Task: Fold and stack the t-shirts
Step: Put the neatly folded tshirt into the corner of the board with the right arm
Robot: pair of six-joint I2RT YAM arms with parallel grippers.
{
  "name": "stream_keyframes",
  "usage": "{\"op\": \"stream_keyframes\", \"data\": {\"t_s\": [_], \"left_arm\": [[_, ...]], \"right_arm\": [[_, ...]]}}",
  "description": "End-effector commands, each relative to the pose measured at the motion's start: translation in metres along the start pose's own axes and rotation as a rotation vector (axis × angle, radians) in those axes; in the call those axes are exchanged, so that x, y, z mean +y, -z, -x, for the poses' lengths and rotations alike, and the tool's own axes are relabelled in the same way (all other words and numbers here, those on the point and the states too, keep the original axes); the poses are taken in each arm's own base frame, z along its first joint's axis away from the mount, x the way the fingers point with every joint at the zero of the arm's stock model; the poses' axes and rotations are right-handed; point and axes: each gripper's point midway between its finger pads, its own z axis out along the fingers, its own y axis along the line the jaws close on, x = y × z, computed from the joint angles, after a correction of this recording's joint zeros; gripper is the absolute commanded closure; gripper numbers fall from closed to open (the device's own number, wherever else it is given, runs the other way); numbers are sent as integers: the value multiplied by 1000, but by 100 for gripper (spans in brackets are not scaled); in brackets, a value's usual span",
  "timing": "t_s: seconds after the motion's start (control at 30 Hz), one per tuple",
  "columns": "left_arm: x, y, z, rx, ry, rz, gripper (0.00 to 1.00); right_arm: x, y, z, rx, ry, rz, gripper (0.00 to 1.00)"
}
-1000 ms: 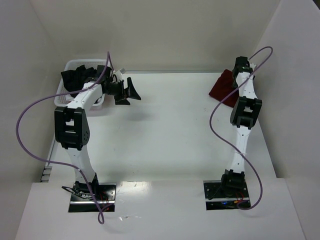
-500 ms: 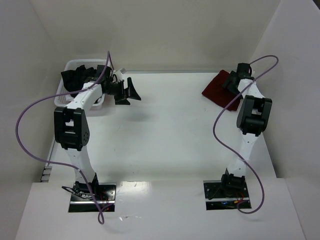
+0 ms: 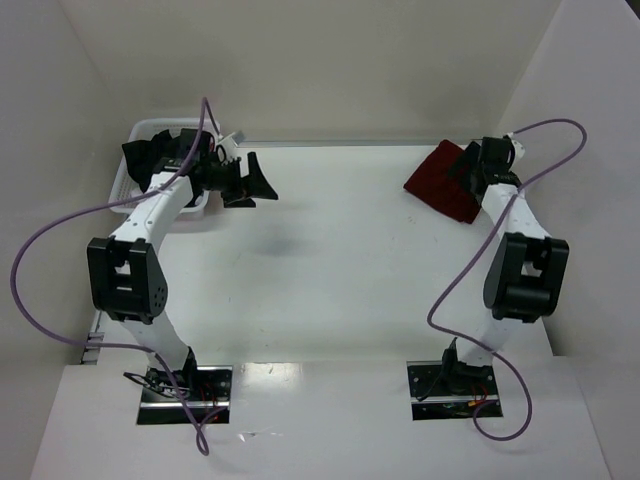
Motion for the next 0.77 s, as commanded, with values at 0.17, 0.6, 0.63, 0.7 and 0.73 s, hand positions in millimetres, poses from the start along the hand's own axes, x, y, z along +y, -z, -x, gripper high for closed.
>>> {"op": "stream_keyframes", "data": {"t_s": [0.17,0.6,0.63,0.7,0.73], "left_arm": [[-28,35,-1,-71,-105,-16,1],[-24,93,23,-287,-274,257,1],[-24,95,23,-302,-267,263,1],[-27,100,17,-316,-262,258,1],[-26,100,14,-314,-260,259,1]], "right_arm": [[39,89,16,-136,5,208,0],[47,191,-3,-222,39,395,0],[46,194,-4,-226,39,398,0],[42,197,-12,-214,42,407,0],[43,198,-13,-210,44,414,0]]}}
